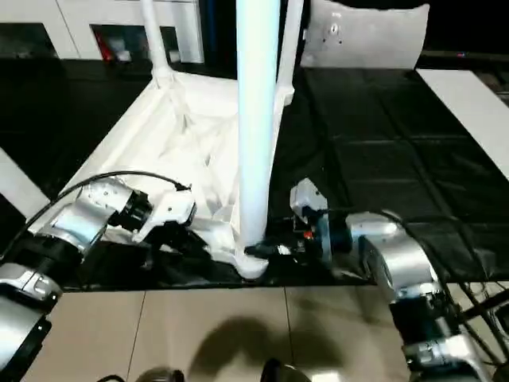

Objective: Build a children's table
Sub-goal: Rotate leg to tighten

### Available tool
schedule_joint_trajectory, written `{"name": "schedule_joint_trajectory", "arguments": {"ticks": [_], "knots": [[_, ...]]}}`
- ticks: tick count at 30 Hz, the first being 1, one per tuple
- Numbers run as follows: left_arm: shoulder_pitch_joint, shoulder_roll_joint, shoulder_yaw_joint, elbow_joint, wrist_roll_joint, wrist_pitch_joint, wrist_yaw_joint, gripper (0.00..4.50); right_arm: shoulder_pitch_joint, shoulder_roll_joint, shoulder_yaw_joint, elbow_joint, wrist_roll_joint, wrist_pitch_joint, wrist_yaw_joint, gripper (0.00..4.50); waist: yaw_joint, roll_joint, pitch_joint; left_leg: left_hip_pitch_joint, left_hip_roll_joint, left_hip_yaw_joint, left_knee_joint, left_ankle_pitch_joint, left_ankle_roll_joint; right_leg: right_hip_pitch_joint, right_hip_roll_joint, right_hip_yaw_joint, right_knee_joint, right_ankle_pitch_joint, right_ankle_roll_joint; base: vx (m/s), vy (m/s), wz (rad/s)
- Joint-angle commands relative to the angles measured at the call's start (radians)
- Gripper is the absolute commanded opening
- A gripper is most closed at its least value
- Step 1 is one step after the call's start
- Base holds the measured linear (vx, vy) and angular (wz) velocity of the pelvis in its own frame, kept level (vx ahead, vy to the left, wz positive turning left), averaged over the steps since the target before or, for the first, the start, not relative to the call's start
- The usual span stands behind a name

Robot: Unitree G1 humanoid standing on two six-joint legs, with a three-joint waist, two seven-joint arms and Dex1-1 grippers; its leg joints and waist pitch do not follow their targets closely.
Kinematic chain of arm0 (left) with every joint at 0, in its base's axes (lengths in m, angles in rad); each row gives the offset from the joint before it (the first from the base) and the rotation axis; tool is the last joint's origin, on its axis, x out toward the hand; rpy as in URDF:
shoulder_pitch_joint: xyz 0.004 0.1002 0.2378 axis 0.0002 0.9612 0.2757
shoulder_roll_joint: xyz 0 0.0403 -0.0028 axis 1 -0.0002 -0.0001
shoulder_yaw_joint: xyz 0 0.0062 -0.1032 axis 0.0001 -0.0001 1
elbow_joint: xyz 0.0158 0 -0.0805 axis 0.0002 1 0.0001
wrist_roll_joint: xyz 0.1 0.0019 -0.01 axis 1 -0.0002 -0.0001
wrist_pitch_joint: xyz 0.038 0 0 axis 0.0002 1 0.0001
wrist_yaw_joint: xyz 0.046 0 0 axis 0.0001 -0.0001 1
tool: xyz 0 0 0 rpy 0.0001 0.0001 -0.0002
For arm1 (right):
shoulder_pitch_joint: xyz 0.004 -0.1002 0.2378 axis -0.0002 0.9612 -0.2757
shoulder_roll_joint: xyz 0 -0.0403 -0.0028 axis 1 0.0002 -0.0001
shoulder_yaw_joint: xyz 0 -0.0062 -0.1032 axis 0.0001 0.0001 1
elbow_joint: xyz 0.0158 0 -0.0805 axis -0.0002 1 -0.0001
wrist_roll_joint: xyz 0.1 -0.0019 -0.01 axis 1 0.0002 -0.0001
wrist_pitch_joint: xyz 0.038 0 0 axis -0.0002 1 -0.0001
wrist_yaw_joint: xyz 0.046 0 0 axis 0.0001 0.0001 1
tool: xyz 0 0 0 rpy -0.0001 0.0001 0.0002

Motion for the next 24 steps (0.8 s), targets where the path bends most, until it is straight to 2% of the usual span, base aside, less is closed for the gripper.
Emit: {"name": "schedule_joint_trajectory", "arguments": {"ticks": [1, 2, 3, 4, 5, 7, 9, 10, 11, 12, 13, 14, 16, 17, 20, 22, 23, 24], "knots": [[-0.030, -0.086, 0.018, -0.041, -0.023, 0.080, 0.118, 0.00, -0.007, 0.084, 0.017, -0.037, 0.009, 0.049, -0.115, 1.99, -0.012, -0.009, -0.073, 0.002, 0.015, -0.005, -0.067, -0.185, 0.050, 0.067, -0.064, 0.048, -0.090, -0.590, -0.029, 0.000, 0.000, 0.00], [-0.038, -0.120, 0.037, -0.049, -0.029, 0.131, 0.179, 0.00, -0.017, 0.149, -0.007, -0.032, -0.004, 0.073, -0.229, 1.99, -0.023, -0.010, -0.071, 0.008, 0.010, -0.004, -0.064, -0.200, 0.038, 0.064, -0.062, 0.041, -0.102, -0.636, 0.001, 0.000, 0.000, 0.00], [-0.043, -0.140, 0.046, -0.053, -0.030, 0.165, 0.214, 0.00, -0.024, 0.179, -0.013, -0.025, -0.019, 0.081, -0.288, 1.99, -0.029, -0.008, -0.071, 0.008, 0.008, -0.006, -0.063, -0.205, 0.033, 0.064, -0.062, 0.035, -0.106, -0.646, 0.008, 0.000, 0.000, 0.00], [-0.047, -0.149, 0.050, -0.055, -0.029, 0.184, 0.233, 0.00, -0.027, 0.194, -0.014, -0.021, -0.029, 0.084, -0.318, 1.99, -0.045, -0.010, -0.071, -0.003, 0.006, -0.011, -0.059, -0.215, 0.025, 0.073, -0.060, 0.021, -0.112, -0.667, 0.037, 0.000, 0.000, 0.00], [-0.054, -0.169, 0.062, -0.060, -0.031, 0.216, 0.271, 0.00, -0.032, 0.226, -0.022, -0.012, -0.042, 0.089, -0.380, 1.98, -0.060, -0.007, -0.072, 0.000, 0.004, -0.013, -0.057, -0.234, 0.032, 0.073, -0.060, 0.012, -0.126, -0.679, 0.063, 0.000, 0.000, 0.00], [-0.068, -0.204, 0.081, -0.067, -0.030, 0.268, 0.342, 0.00, -0.042, 0.282, -0.036, 0.007, -0.062, 0.103, -0.484, 1.98, -0.081, -0.003, -0.074, -0.001, 0.010, -0.019, -0.060, -0.246, 0.044, 0.077, -0.061, 0.004, -0.130, -0.643, 0.060, 0.000, 0.000, 0.00], [-0.076, -0.222, 0.091, -0.068, -0.025, 0.293, 0.386, 0.00, -0.051, 0.314, -0.045, 0.024, -0.077, 0.109, -0.549, 1.98, -0.097, 0.006, -0.072, 0.003, 0.020, -0.026, -0.062, -0.274, 0.049, 0.078, -0.063, -0.002, -0.131, -0.614, 0.046, 0.000, 0.000, 0.00], [-0.087, -0.248, 0.111, -0.064, -0.025, 0.320, 0.446, 0.00, -0.068, 0.355, -0.058, 0.056, -0.097, 0.101, -0.633, 1.97, -0.111, 0.009, -0.071, 0.002, 0.026, -0.032, -0.065, -0.295, 0.049, 0.079, -0.066, -0.004, -0.126, -0.587, 0.029, 0.000, 0.000, 0.00], [-0.093, -0.265, 0.125, -0.066, -0.025, 0.342, 0.487, 0.00, -0.079, 0.385, -0.069, 0.076, -0.113, 0.098, -0.692, 1.97, -0.120, 0.007, -0.071, 0.002, 0.026, -0.035, -0.065, -0.316, 0.044, 0.079, -0.067, -0.005, -0.124, -0.583, 0.022, 0.000, 0.000, 0.00], [-0.101, -0.299, 0.153, -0.063, -0.019, 0.360, 0.581, 0.00, -0.105, 0.443, -0.093, 0.118, -0.138, 0.082, -0.805, 1.97, -0.122, 0.006, -0.072, 0.007, 0.023, -0.033, -0.063, -0.319, 0.046, 0.075, -0.069, -0.003, -0.126, -0.581, 0.017, 0.000, 0.000, 0.00], [-0.104, -0.317, 0.168, -0.064, -0.015, 0.369, 0.631, 0.00, -0.117, 0.473, -0.106, 0.137, -0.154, 0.074, -0.861, 1.97, -0.135, 0.007, -0.069, 0.003, 0.017, -0.031, -0.061, -0.309, 0.042, 0.072, -0.071, -0.003, -0.125, -0.583, 0.001, 0.000, 0.000, 0.00], [-0.105, -0.328, 0.177, -0.063, -0.012, 0.368, 0.661, 0.00, -0.124, 0.486, -0.109, 0.147, -0.165, 0.059, -0.889, 1.97, -0.137, 0.009, -0.073, 0.002, 0.012, -0.031, -0.059, -0.290, 0.045, 0.076, -0.071, -0.004, -0.125, -0.578, -0.002, 0.000, 0.000, 0.00], [-0.101, -0.340, 0.176, -0.066, -0.006, 0.351, 0.684, 0.00, -0.132, 0.507, -0.114, 0.162, -0.166, 0.012, -0.906, 2.66, -0.135, 0.005, -0.076, -0.004, 0.009, -0.027, -0.060, -0.249, 0.069, 0.078, -0.071, 0.007, -0.118, -0.535, -0.016, 0.000, 0.000, 0.00], [-0.096, -0.346, 0.174, -0.071, -0.007, 0.344, 0.687, 0.00, -0.133, 0.515, -0.117, 0.166, -0.172, -0.019, -0.923, 2.65, -0.131, 0.002, -0.078, -0.008, 0.012, -0.026, -0.063, -0.213, 0.085, 0.077, -0.072, 0.017, -0.107, -0.485, -0.036, 0.060, -0.019, 0.09], [-0.081, -0.342, 0.151, -0.092, 0.005, 0.338, 0.672, 0.00, -0.128, 0.524, -0.114, 0.164, -0.185, -0.045, -0.932, 3.02, -0.123, -0.002, -0.085, -0.017, 0.015, -0.024, -0.064, -0.133, 0.118, 0.081, -0.068, 0.031, -0.079, -0.375, -0.088, 0.000, 0.000, 0.00], [-0.065, -0.321, 0.134, -0.108, 0.014, 0.327, 0.641, 0.00, -0.114, 0.515, -0.127, 0.148, -0.182, -0.058, -0.921, 3.13, -0.116, -0.001, -0.085, -0.017, 0.015, -0.021, -0.061, -0.098, 0.140, 0.078, -0.068, 0.037, -0.072, -0.337, -0.107, 0.000, 0.000, 0.00], [-0.065, -0.321, 0.134, -0.108, 0.014, 0.327, 0.641, 0.00, -0.114, 0.515, -0.127, 0.148, -0.182, -0.058, -0.921, 3.22, -0.114, -0.003, -0.089, -0.027, 0.015, -0.022, -0.059, -0.059, 0.153, 0.085, -0.070, 0.040, -0.058, -0.294, -0.120, 0.000, 0.000, 0.00], [-0.053, -0.300, 0.122, -0.115, 0.018, 0.312, 0.613, 0.00, -0.106, 0.500, -0.147, 0.137, -0.171, -0.063, -0.910, 3.32, -0.110, -0.001, -0.091, -0.027, 0.013, -0.021, -0.057, -0.036, 0.162, 0.086, -0.068, 0.041, -0.054, -0.267, -0.124, 0.000, 0.000, 0.00]]}}
